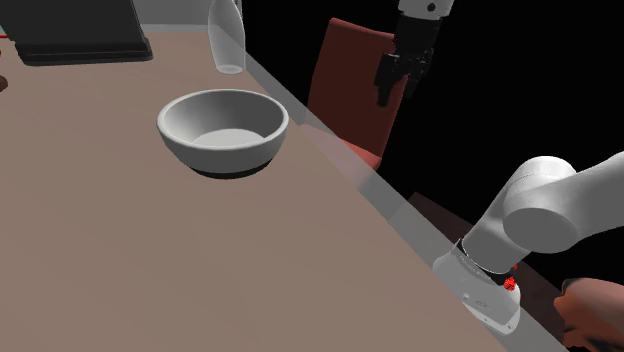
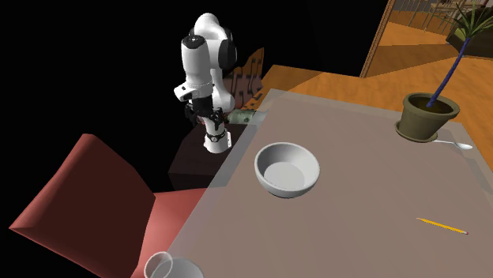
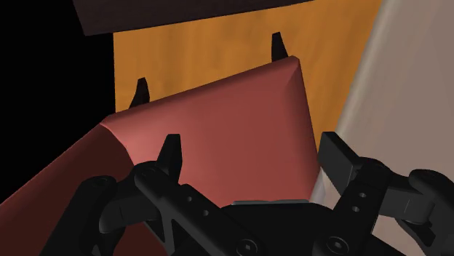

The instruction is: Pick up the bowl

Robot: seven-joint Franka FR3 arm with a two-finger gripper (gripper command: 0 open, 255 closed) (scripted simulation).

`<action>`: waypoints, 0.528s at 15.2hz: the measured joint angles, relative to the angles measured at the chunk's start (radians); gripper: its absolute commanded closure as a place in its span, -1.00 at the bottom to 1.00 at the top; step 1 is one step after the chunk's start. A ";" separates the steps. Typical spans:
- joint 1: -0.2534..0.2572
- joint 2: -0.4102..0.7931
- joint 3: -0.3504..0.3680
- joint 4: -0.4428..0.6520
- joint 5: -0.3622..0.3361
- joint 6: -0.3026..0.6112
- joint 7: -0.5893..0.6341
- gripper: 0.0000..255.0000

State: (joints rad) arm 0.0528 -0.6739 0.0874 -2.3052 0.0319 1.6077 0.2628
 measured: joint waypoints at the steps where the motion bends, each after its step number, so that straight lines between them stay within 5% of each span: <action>1: 0.005 0.028 0.011 0.015 0.015 0.018 0.016 -1.00; 8: 0.039 0.194 0.090 0.131 0.107 0.109 0.130 -1.00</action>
State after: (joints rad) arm 0.0920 -0.4802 0.1773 -2.1745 0.1385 1.7170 0.3926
